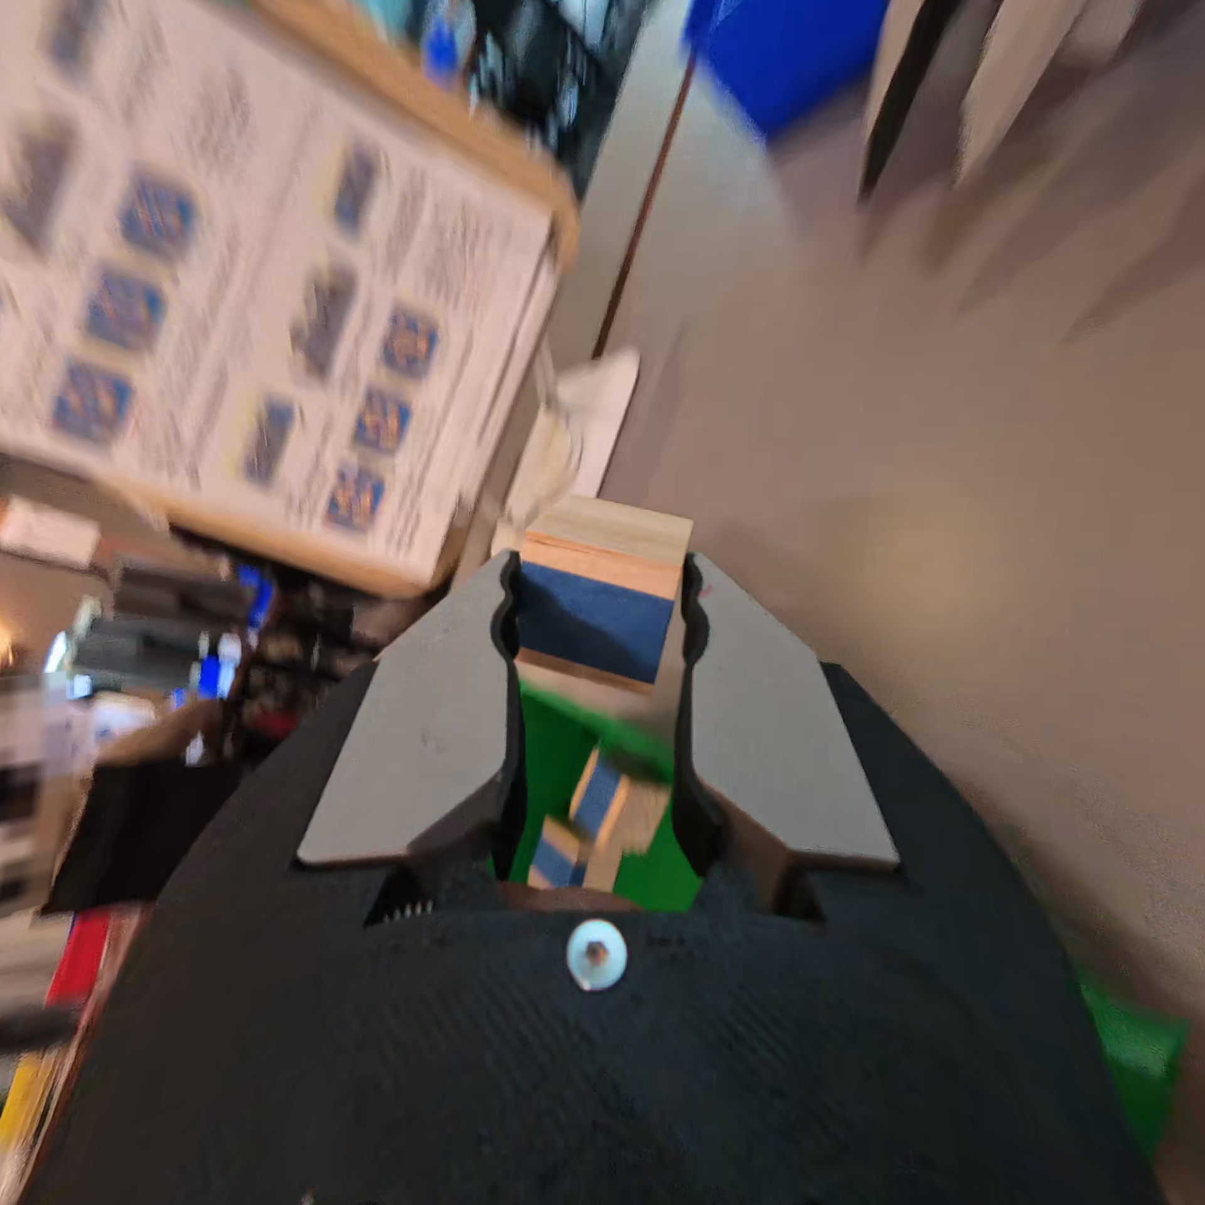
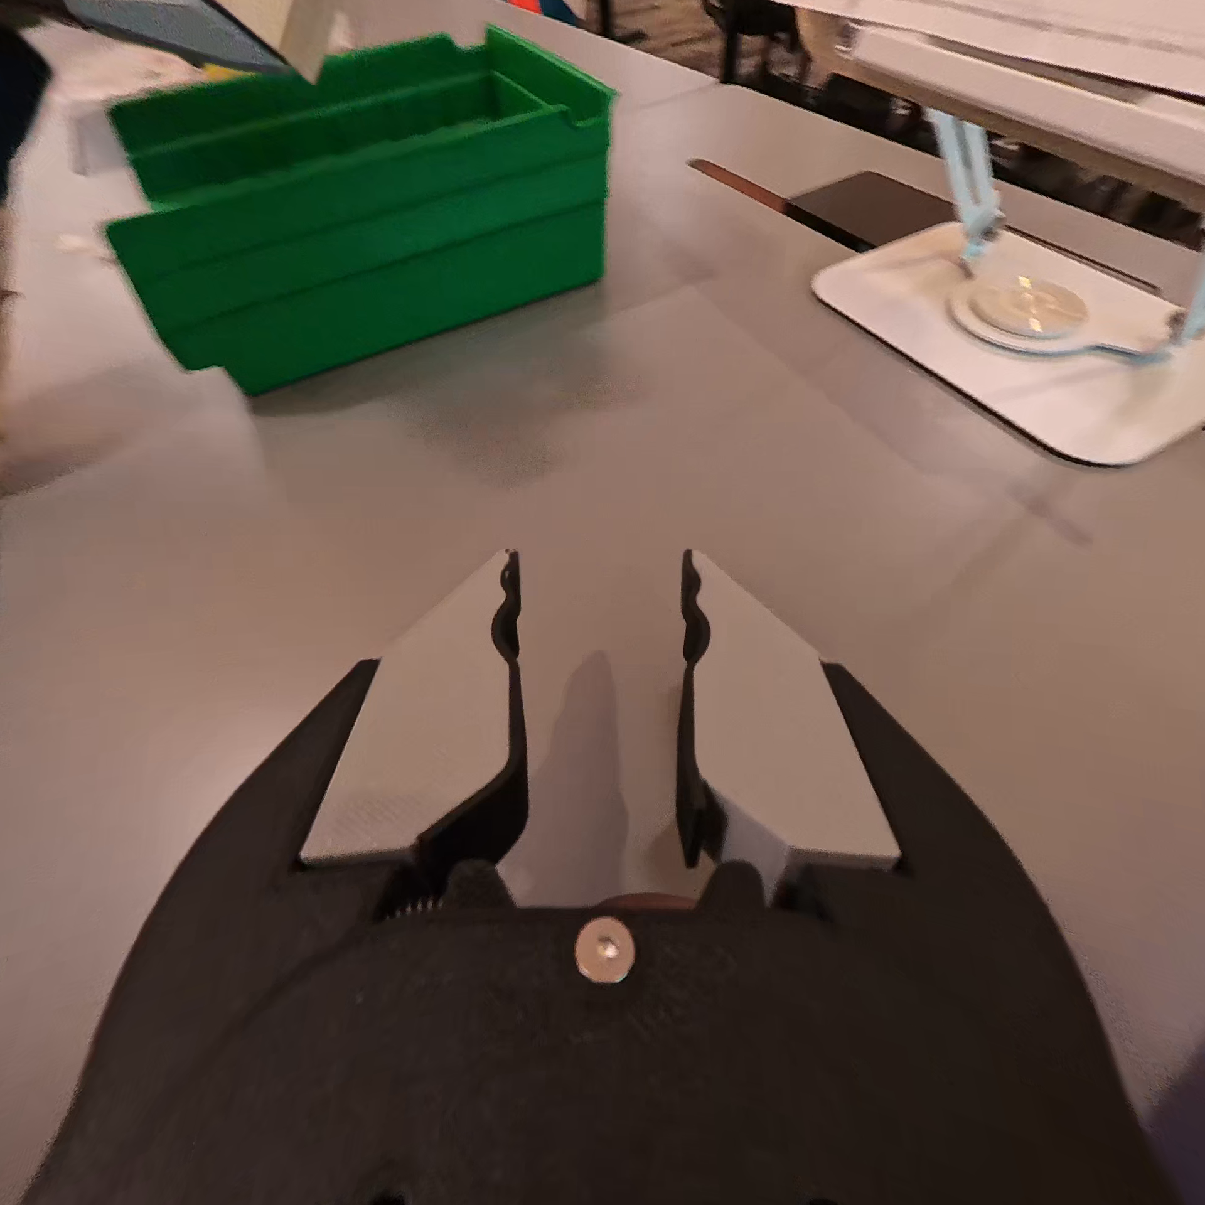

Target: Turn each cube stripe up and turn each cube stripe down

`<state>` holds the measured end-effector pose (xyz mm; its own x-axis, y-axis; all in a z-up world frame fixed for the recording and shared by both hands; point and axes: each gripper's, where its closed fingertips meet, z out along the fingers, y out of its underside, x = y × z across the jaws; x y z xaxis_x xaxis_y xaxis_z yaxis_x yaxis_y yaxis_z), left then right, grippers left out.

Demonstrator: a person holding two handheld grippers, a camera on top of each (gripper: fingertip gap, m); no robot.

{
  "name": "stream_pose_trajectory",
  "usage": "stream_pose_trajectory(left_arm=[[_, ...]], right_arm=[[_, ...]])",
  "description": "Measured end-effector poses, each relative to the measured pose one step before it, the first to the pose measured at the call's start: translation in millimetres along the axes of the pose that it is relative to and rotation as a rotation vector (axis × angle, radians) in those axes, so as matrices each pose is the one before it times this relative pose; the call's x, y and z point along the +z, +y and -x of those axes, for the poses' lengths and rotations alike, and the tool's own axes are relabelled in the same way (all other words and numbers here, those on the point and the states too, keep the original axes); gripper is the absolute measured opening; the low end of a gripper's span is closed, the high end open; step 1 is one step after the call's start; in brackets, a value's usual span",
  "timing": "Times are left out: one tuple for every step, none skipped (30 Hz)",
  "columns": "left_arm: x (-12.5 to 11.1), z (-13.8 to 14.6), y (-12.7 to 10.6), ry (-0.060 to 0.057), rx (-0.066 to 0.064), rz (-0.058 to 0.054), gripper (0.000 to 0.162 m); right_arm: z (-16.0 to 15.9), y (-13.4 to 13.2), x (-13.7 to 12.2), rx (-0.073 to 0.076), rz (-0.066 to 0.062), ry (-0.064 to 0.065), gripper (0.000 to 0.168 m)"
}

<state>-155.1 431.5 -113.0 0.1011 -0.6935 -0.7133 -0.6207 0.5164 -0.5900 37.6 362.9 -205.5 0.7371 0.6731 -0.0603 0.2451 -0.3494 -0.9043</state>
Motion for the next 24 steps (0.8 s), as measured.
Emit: stream_pose_trajectory(left_arm=[[1.97, -11.07, -29.45, 0.0064, 0.021, -0.0887, 0.048], [6.27, -12.64, -26.21, 0.0099, 0.0188, -0.0802, 0.048], [9.72, -12.77, -22.68, 0.0042, 0.0144, -0.0767, 0.047], [11.91, -13.69, -18.49, 0.006, 0.0116, -0.0715, 0.047], [12.85, -11.77, -13.08, -0.0062, 0.0064, -0.0555, 0.047], [12.92, -11.35, -8.47, -0.0049, 0.0, -0.0436, 0.047], [12.06, -11.11, -4.22, -0.0015, 0.0034, -0.0288, 0.047], [10.7, -8.0, -1.69, -0.0162, 0.0056, -0.02, 0.047], [8.65, -7.36, -0.71, -0.0139, 0.0058, -0.0193, 0.047], [6.38, -6.63, 0.25, -0.0104, 0.0074, -0.0148, 0.048], [4.28, -5.44, 0.22, -0.0073, 0.0037, -0.0115, 0.047], [2.11, -5.2, -0.79, 0.0033, 0.0028, -0.0118, 0.048], [0.61, -4.33, -1.51, 0.0093, -0.0014, -0.0135, 0.047], [-0.27, -2.97, -1.69, 0.0093, -0.014, -0.0152, 0.047], [-0.83, -1.58, -0.78, 0.005, -0.0198, -0.0144, 0.047], [-0.88, -0.68, 0.43, 0.0023, -0.0198, -0.0107, 0.047], [-0.73, -0.32, 0.47, 0.0018, -0.0219, -0.0112, 0.048], [-0.54, -0.19, -0.97, 0.0004, -0.0167, -0.0145, 0.047], [-0.07, 0.58, -1.55, -0.0069, -0.0015, -0.0109, 0.048], [0.23, 1.6, -1.36, -0.0157, 0.0095, -0.0055, 0.048], [0.06, 2.22, -2.07, -0.0216, 0.0121, -0.0075, 0.047], [-0.19, 1.6, -2.91, -0.016, 0.0049, -0.0118, 0.048], [-0.08, -1.07, -2.63, 0.0049, -0.0085, -0.0094, 0.047], [-0.02, -1.98, -1.6, 0.0086, -0.0089, -0.0048, 0.047]], right_arm=[[7.88, -2.07, -0.01, 0.0008, -0.0121, -0.0466, 0.047], [7.88, -2.53, -0.32, -0.0019, -0.015, -0.047, 0.048], [8.26, -3.22, -0.76, -0.0017, -0.0188, -0.0502, 0.048], [8.53, -3.7, -1.37, 0.0033, -0.023, -0.0544, 0.048], [8.22, -4.2, -1.86, 0.0095, -0.025, -0.0554, 0.049], [7.67, -4.88, -2.5, 0.0141, -0.0278, -0.0536, 0.049], [5.38, -5.54, -3.0, 0.0172, -0.0327, -0.0414, 0.049], [3.62, -5.6, -3.37, 0.0203, -0.0339, -0.0324, 0.05], [3.89, -5.47, -3.7, 0.0253, -0.0326, -0.0374, 0.052], [4.41, -4.87, -3.32, 0.03, -0.0287, -0.0437, 0.053], [3.87, -3.6, -2.91, 0.032, -0.023, -0.042, 0.054], [2.61, -2.14, -1.91, 0.0305, -0.0148, -0.0341, 0.056], [1.89, -0.85, -0.99, 0.0247, -0.0062, -0.0277, 0.059], [1.84, -0.21, -0.09, 0.0174, -0.0039, -0.0235, 0.06], [1.82, 0.08, 0.73, 0.0137, -0.0041, -0.0212, 0.06], [1.94, 0.51, 1.52, 0.0142, -0.0018, -0.0213, 0.06], [2.31, 0.99, 2.39, 0.0157, 0.0007, -0.0227, 0.06], [2.41, 1.2, 2.98, 0.0169, 0.0016, -0.0233, 0.06], [2.66, 1.98, 3.46, 0.0176, 0.005, -0.0255, 0.061], [1.89, 2.55, 3.73, 0.0163, 0.0093, -0.0216, 0.061], [-0.12, 2.97, 3.49, 0.0132, 0.0105, -0.0084, 0.062], [-1.41, 3.33, 3.19, 0.0103, 0.0132, -0.0006, 0.062], [0.0, 2.54, 2.88, 0.0042, 0.0094, -0.0062, 0.06], [1.97, 1.64, 2.37, -0.0006, 0.0039, -0.0158, 0.053]])
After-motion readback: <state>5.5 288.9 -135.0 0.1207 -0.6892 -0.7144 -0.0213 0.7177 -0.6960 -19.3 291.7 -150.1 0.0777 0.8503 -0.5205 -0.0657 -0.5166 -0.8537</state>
